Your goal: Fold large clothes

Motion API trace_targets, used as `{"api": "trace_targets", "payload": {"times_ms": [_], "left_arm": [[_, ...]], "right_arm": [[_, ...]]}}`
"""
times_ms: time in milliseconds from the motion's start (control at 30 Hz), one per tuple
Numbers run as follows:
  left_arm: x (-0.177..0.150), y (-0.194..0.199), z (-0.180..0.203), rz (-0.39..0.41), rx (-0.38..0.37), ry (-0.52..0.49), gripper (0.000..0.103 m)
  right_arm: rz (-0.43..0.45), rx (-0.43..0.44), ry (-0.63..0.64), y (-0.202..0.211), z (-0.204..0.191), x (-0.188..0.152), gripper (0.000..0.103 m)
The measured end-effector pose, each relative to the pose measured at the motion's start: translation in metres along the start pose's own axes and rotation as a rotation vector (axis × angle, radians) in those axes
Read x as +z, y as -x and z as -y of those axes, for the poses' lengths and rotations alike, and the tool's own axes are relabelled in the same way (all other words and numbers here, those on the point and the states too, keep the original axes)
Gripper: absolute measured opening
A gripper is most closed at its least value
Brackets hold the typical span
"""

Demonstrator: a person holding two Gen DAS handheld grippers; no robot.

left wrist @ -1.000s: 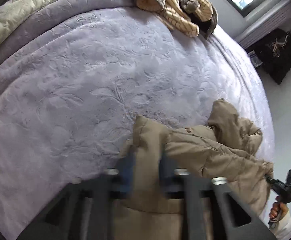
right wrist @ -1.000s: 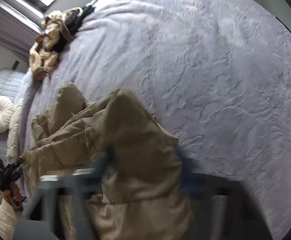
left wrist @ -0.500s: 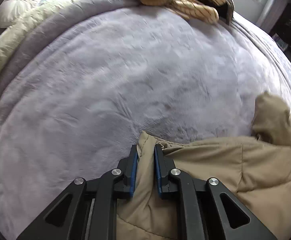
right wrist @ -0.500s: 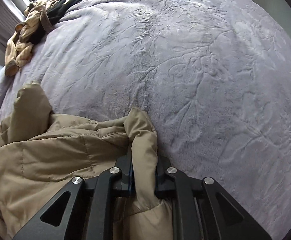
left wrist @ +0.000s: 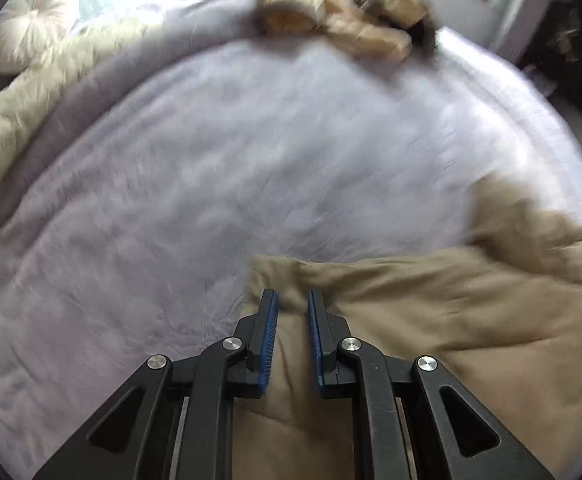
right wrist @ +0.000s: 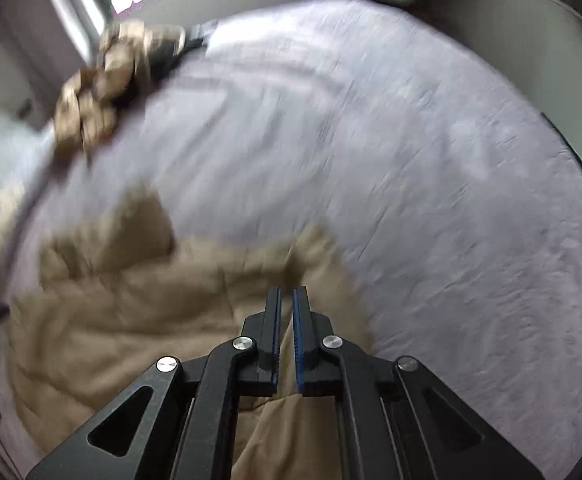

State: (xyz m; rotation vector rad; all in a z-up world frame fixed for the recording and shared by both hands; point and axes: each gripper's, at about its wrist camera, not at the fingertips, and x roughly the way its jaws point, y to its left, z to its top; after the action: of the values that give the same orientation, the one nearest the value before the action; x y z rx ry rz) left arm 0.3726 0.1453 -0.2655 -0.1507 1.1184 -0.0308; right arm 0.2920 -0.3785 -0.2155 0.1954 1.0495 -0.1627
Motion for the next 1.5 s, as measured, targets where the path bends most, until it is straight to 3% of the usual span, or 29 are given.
{"api": "trace_targets", "payload": {"times_ms": [67,267,367,600,633,700,733,767,800,833,867,900,967,1100,1367,1400,1433,1500], "left_arm": [[-0.001,-0.017,-0.001,-0.013,0.006,0.039,0.017],[0.005,-0.014,0.004,-0.019,0.047,0.017,0.017],[0.007,0.008,-0.002,-0.005,0.038,0.024,0.017],[-0.016,0.064,-0.002,-0.009,-0.029,-0.007,0.017],[-0.023,0.071,-0.002,-0.015,-0.049,0.001,0.017],[-0.033,0.079,0.002,-0.025,-0.059,0.003,0.017],[-0.04,0.083,0.005,-0.031,-0.063,-0.003,0.017],[-0.046,0.087,0.008,-0.035,-0.066,-0.006,0.017],[-0.053,0.089,0.01,-0.047,-0.071,-0.003,0.018],[-0.059,0.091,0.012,-0.057,-0.076,0.002,0.026],[-0.066,0.093,0.013,-0.071,-0.08,0.011,0.065],[-0.072,0.096,0.014,-0.069,-0.073,0.022,0.096],[-0.083,0.107,0.016,-0.037,-0.069,0.017,0.099],[-0.1,0.116,0.021,-0.062,-0.075,-0.001,0.099],[-0.126,0.133,0.031,-0.049,-0.037,-0.035,0.1],[-0.129,0.133,0.031,-0.049,-0.037,-0.039,0.1],[-0.133,0.134,0.033,-0.054,-0.035,-0.047,0.1],[-0.137,0.133,0.036,-0.065,-0.024,-0.061,0.1]], "right_arm": [[-0.06,-0.034,-0.01,-0.032,0.0,-0.003,0.001],[-0.07,-0.022,-0.086,-0.062,0.011,0.007,0.0],[-0.079,-0.014,-0.114,-0.052,0.011,0.013,0.005],[-0.033,0.033,-0.141,0.007,0.005,0.004,0.006],[-0.032,0.045,-0.15,0.016,0.003,-0.001,0.009],[-0.037,0.068,-0.17,0.025,-0.001,-0.01,0.026],[-0.039,0.076,-0.178,0.03,-0.003,-0.014,0.043],[-0.038,0.085,-0.186,0.035,-0.005,-0.019,0.053],[-0.034,0.099,-0.192,0.041,-0.008,-0.026,0.054],[-0.033,0.11,-0.191,0.047,-0.01,-0.032,0.054],[-0.036,0.114,-0.187,0.049,-0.012,-0.035,0.054],[-0.043,0.122,-0.183,0.052,-0.016,-0.04,0.054],[-0.056,0.137,-0.187,0.057,-0.019,-0.05,0.054],[-0.081,0.171,-0.203,0.067,-0.024,-0.072,0.056],[-0.135,0.216,-0.242,0.08,-0.025,-0.118,0.073],[-0.138,0.215,-0.246,0.081,-0.024,-0.122,0.078],[-0.143,0.215,-0.252,0.081,-0.023,-0.127,0.09],[-0.145,0.224,-0.275,0.081,-0.02,-0.139,0.093]]}}
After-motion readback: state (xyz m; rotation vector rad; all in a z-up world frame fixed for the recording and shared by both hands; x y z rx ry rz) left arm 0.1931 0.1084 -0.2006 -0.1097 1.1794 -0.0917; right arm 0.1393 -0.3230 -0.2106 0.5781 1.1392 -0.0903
